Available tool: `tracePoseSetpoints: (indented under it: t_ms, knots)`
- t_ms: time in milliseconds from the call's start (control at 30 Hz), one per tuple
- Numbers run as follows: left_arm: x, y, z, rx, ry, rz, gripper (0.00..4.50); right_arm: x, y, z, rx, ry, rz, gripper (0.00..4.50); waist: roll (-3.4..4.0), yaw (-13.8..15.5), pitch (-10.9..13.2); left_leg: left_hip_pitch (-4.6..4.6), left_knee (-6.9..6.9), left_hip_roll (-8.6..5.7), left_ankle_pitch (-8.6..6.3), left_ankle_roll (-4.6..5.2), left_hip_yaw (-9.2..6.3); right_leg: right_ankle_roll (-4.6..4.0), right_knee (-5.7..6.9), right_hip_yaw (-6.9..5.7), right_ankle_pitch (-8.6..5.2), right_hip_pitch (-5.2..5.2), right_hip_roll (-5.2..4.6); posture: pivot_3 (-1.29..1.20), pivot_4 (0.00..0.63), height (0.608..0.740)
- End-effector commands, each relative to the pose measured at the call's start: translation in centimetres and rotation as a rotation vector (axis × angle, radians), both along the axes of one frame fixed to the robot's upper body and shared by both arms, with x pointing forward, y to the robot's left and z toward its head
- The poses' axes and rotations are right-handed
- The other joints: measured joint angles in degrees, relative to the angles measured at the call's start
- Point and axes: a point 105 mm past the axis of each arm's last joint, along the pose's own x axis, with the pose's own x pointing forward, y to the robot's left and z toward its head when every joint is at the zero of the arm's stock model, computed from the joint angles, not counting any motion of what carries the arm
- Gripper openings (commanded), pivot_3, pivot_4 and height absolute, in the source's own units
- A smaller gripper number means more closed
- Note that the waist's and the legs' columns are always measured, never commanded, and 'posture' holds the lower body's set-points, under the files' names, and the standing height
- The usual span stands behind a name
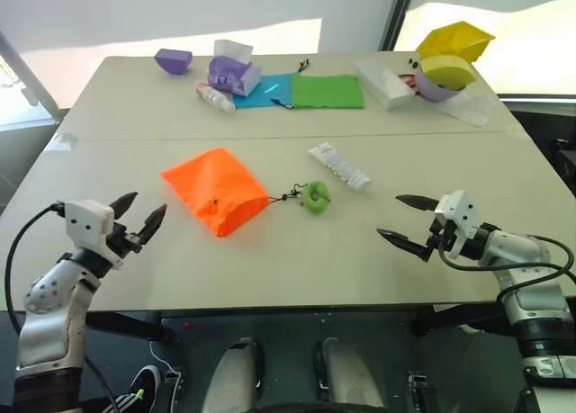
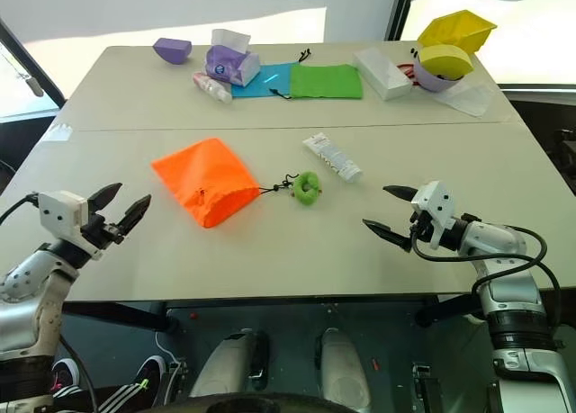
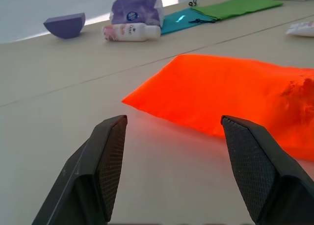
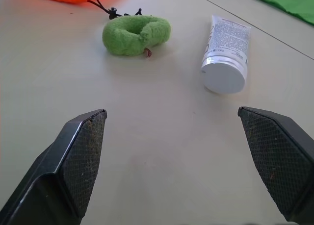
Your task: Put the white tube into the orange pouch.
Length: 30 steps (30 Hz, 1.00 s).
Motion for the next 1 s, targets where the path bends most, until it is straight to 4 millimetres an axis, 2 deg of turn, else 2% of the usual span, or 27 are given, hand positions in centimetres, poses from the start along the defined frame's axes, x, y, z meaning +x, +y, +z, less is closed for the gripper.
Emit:
tracePoseSetpoints:
  t_ms: [33, 100, 133, 200, 233, 267, 367, 433, 567, 700, 833, 933, 1000]
  knots:
    - [-0.7, -4.1, 1.6, 0.129, -0.027, -0.199, 3.26, -0.3, 1.8, 2.4, 0.054, -0.084, 0.07, 4.48, 0.0, 0.1, 0.0, 0.0, 0.0, 0.0, 0.0, 0.0, 0.0, 0.0, 0.0, 0.0, 0.0, 0.0, 0.0, 0.0, 0.15, 0.74]
    - [-0.8, -7.0, 1.5, 0.211, 0.005, -0.32, 3.26, -1.0, 3.9, 3.3, 0.107, -0.094, 0.146, 4.48, 0.02, 0.1, 0.0, -0.01, -0.01, 0.0, 0.0, 0.0, 0.0, -0.01, 0.0, 0.0, 0.0, 0.0, 0.0, 0.0, 0.15, 0.74]
    - [-0.6, -8.5, 2.1, 0.242, -0.026, -0.351, 3.26, -1.0, 5.0, 3.7, 0.115, -0.119, 0.16, 4.48, 0.02, 0.2, 0.0, -0.01, -0.01, 0.0, 0.0, 0.0, 0.0, -0.01, 0.0, 0.0, 0.0, 0.0, 0.0, 0.0, 0.15, 0.74]
    - [0.0, -10.7, 3.5, 0.144, -0.046, -0.374, 3.26, -0.7, 6.8, 3.9, 0.098, -0.165, 0.168, 4.48, 0.0, 0.2, 0.0, 0.0, -0.01, 0.0, 0.0, 0.0, 0.0, -0.01, 0.01, 0.0, 0.0, 0.02, 0.0, 0.0, 0.15, 0.74]
    - [0.3, -11.7, 3.4, 0.153, -0.029, -0.387, 3.26, -0.6, 7.4, 4.0, 0.088, -0.184, 0.172, 4.48, 0.0, 0.2, 0.0, -0.01, 0.02, 0.0, 0.0, 0.0, 0.0, -0.02, 0.02, 0.0, 0.0, 0.02, 0.0, 0.0, 0.15, 0.74]
    - [0.4, -12.3, 2.7, 0.244, -0.01, -0.398, 3.26, -0.5, 7.9, 4.3, 0.122, -0.18, 0.168, 4.48, 0.0, 0.2, 0.0, -0.01, 0.05, -0.01, 0.0, 0.0, 0.0, -0.03, 0.03, -0.01, 0.02, 0.04, 0.0, 0.0, 0.15, 0.74]
    - [1.2, -12.4, 1.5, 0.458, 0.015, -0.353, 3.26, -0.4, 8.4, 4.6, 0.161, -0.171, 0.163, 4.48, 0.04, 0.0, 0.0, 0.02, 0.06, -0.04, 0.01, 0.01, 0.01, 0.0, 0.04, 0.01, 0.03, 0.04, 0.03, 0.0, 0.15, 0.74]
    - [1.8, -12.2, 1.4, 0.454, 0.055, -0.299, 3.26, -0.5, 8.4, 4.4, 0.147, -0.169, 0.169, 4.48, 0.04, 0.1, 0.0, 0.01, 0.02, -0.03, 0.02, 0.02, 0.01, 0.07, 0.04, 0.01, 0.06, 0.0, 0.11, 0.0, 0.15, 0.74]
    - [2.3, -12.3, 0.5, 0.604, 0.066, -0.225, 3.26, -0.3, 7.9, 4.1, 0.126, -0.168, 0.155, 4.48, 0.03, 0.2, 0.0, 0.0, 0.01, -0.01, 0.02, 0.03, 0.0, 0.21, 0.05, -0.01, 0.11, -0.01, 0.15, 0.0, 0.15, 0.74]
    - [2.2, -13.0, 0.9, 0.558, 0.059, -0.188, 3.26, -0.2, 7.7, 4.1, 0.127, -0.169, 0.147, 4.48, 0.01, 0.2, 0.0, 0.0, 0.09, -0.03, 0.02, 0.04, 0.01, 0.23, 0.05, -0.01, 0.11, 0.04, 0.15, 0.0, 0.15, 0.74]
    - [2.2, -12.2, 1.0, 0.572, 0.061, -0.15, 3.26, 0.0, 7.7, 3.8, 0.122, -0.172, 0.143, 4.48, 0.01, 0.1, 0.0, 0.04, 0.09, -0.02, 0.02, 0.04, 0.0, 0.23, 0.16, -0.01, 0.12, 0.03, 0.19, 0.0, 0.15, 0.74]
    - [2.1, -11.9, 1.3, 0.538, 0.059, -0.151, 2.41, 0.1, 7.7, 3.8, 0.119, -0.175, 0.142, 4.5, 0.01, 0.1, 0.0, 0.06, 0.09, -0.01, 0.03, 0.04, -0.01, 0.23, 0.19, -0.02, 0.12, 0.03, 0.21, 0.0, 0.15, 0.74]
    - [1.9, -11.9, 1.5, 0.526, 0.055, -0.157, 1.43, 0.3, 7.7, 3.7, 0.113, -0.178, 0.143, 4.5, 0.01, 0.1, 0.0, 0.05, 0.1, -0.01, 0.03, 0.04, 0.0, 0.23, 0.19, -0.02, 0.12, 0.03, 0.21, 0.0, 0.15, 0.74]
